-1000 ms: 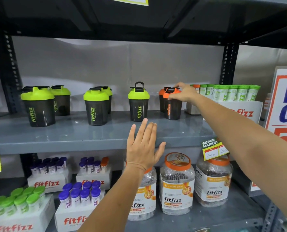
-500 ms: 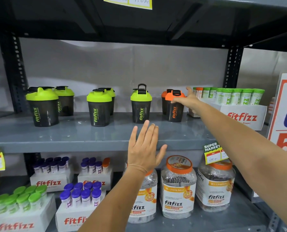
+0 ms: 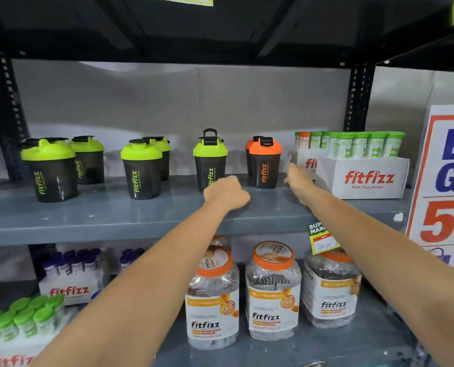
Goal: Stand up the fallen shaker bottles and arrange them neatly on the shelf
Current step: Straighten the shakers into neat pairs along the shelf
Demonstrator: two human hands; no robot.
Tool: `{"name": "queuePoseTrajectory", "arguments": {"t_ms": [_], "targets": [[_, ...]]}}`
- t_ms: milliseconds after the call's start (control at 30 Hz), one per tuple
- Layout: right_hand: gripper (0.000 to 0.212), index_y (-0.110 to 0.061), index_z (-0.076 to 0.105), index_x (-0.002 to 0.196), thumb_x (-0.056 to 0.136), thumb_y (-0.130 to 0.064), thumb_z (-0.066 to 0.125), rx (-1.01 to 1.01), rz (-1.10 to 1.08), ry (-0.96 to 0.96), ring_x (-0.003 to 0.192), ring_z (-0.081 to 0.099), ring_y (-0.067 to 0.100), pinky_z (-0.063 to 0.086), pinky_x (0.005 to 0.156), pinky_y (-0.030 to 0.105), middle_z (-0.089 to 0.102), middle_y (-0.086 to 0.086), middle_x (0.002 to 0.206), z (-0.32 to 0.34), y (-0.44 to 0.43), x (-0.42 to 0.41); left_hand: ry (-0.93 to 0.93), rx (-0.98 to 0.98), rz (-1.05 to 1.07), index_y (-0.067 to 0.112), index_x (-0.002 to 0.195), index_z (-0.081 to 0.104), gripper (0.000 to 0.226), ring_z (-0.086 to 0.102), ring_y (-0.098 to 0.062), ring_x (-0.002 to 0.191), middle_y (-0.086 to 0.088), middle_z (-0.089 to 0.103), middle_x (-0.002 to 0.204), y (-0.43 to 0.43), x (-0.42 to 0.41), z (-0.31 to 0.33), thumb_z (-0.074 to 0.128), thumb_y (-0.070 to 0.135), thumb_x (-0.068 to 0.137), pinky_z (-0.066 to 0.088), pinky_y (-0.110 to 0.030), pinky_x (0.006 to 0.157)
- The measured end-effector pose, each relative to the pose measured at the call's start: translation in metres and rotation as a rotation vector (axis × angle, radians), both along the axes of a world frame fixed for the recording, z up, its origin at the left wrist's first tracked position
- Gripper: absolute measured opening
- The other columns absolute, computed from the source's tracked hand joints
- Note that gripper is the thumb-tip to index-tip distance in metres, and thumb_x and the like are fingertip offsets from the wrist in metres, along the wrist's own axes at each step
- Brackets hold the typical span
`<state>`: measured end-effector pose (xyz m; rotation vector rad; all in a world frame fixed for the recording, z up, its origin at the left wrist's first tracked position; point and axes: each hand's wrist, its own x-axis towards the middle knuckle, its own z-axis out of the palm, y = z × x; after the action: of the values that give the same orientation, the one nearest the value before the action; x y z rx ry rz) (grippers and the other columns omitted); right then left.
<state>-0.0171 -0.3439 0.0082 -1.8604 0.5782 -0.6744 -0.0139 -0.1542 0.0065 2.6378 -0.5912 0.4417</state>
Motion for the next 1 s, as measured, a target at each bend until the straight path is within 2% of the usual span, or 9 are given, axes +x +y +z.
{"name": "queuePoseTrajectory", "arguments": {"t_ms": [100, 167, 233, 367, 500, 700, 800, 900, 1000], "targets": [[0.038, -0.007, 0.053, 0.108, 0.097, -0.029, 0.024, 0.049, 0.043, -0.002, 0.11, 0.049, 0.03, 0.037, 0.103, 0.042, 0.055, 0.019, 0.129, 0.0, 0.0, 0.0, 0.226, -0.11, -0.032, 0.016, 0.124, 0.055, 0.044, 0.059, -0.027, 0.1, -0.008, 0.064, 0.11, -0.015, 0.018, 0.004, 0.05, 0.022, 0.081, 0.047, -0.032, 0.081], [0.034, -0.009, 0.052, 0.096, 0.097, -0.028, 0.025, 0.064, 0.066, -0.008, 0.104, 0.05, 0.029, 0.039, 0.104, 0.044, 0.057, 0.02, 0.125, 0.001, -0.002, 0.001, 0.326, -0.222, -0.084, 0.01, 0.128, 0.05, 0.046, 0.062, -0.029, 0.098, -0.01, 0.067, 0.087, -0.027, 0.026, 0.007, 0.047, 0.016, 0.082, 0.05, -0.036, 0.086], [0.041, -0.006, 0.057, 0.107, 0.097, -0.03, 0.025, 0.062, 0.089, -0.016, 0.108, 0.053, 0.031, 0.039, 0.103, 0.044, 0.059, 0.02, 0.123, -0.001, -0.004, 0.002, 0.357, -0.25, -0.118, 0.008, 0.124, 0.051, 0.042, 0.065, -0.03, 0.096, -0.006, 0.064, 0.068, -0.039, 0.032, 0.009, 0.045, 0.015, 0.083, 0.05, -0.035, 0.086], [0.049, -0.008, 0.06, 0.114, 0.093, -0.035, 0.024, 0.025, 0.135, -0.006, 0.112, 0.054, 0.033, 0.041, 0.104, 0.049, 0.061, 0.017, 0.121, -0.002, -0.003, 0.002, 0.358, -0.302, -0.166, 0.018, 0.094, 0.05, 0.013, 0.065, -0.027, 0.082, -0.006, 0.064, 0.07, -0.054, 0.043, 0.007, 0.043, 0.016, 0.083, 0.041, -0.028, 0.066], [0.051, -0.01, 0.059, 0.111, 0.084, -0.04, 0.027, -0.005, 0.153, 0.018, 0.11, 0.056, 0.034, 0.042, 0.102, 0.052, 0.061, 0.016, 0.121, 0.0, 0.0, 0.0, 0.353, -0.318, -0.187, 0.02, 0.085, 0.047, 0.008, 0.057, -0.02, 0.056, -0.005, 0.059, 0.062, -0.06, 0.053, 0.006, 0.04, 0.017, 0.084, 0.031, -0.023, 0.05], [0.042, -0.011, 0.054, 0.112, 0.093, -0.034, 0.025, -0.064, 0.117, 0.034, 0.105, 0.051, 0.027, 0.037, 0.088, 0.038, 0.058, 0.012, 0.12, -0.001, 0.0, 0.003, 0.357, -0.326, -0.207, 0.018, 0.102, 0.053, 0.021, 0.067, -0.031, 0.095, -0.006, 0.061, 0.075, -0.064, 0.053, 0.004, 0.041, 0.017, 0.085, 0.048, -0.034, 0.082], [0.04, -0.009, 0.057, 0.099, 0.094, -0.032, 0.025, -0.083, 0.055, -0.021, 0.103, 0.054, 0.03, 0.04, 0.089, 0.039, 0.06, 0.015, 0.108, -0.002, -0.004, 0.005, 0.378, -0.341, -0.229, 0.012, 0.106, 0.057, 0.026, 0.068, -0.03, 0.091, -0.009, 0.064, 0.081, -0.055, 0.046, 0.005, 0.041, 0.011, 0.087, 0.043, -0.029, 0.065], [0.04, -0.012, 0.058, 0.077, 0.096, -0.03, 0.027, -0.093, 0.025, -0.075, 0.084, 0.057, 0.027, 0.044, 0.085, 0.04, 0.062, 0.011, 0.08, -0.003, -0.004, 0.004, 0.401, -0.412, -0.242, 0.003, 0.1, 0.066, 0.022, 0.065, -0.024, 0.064, -0.015, 0.071, 0.09, -0.033, 0.043, 0.007, 0.048, 0.009, 0.088, 0.039, -0.02, 0.044], [0.042, -0.014, 0.058, 0.067, 0.095, -0.027, 0.03, -0.302, 0.002, -0.069, 0.077, 0.059, 0.027, 0.045, 0.082, 0.04, 0.065, 0.012, 0.074, -0.003, 0.002, -0.002, 0.413, -0.457, -0.196, -0.003, 0.095, 0.071, 0.024, 0.057, -0.018, 0.05, -0.012, 0.07, 0.078, 0.001, 0.045, 0.01, 0.051, 0.006, 0.085, 0.034, -0.015, 0.034]]}}
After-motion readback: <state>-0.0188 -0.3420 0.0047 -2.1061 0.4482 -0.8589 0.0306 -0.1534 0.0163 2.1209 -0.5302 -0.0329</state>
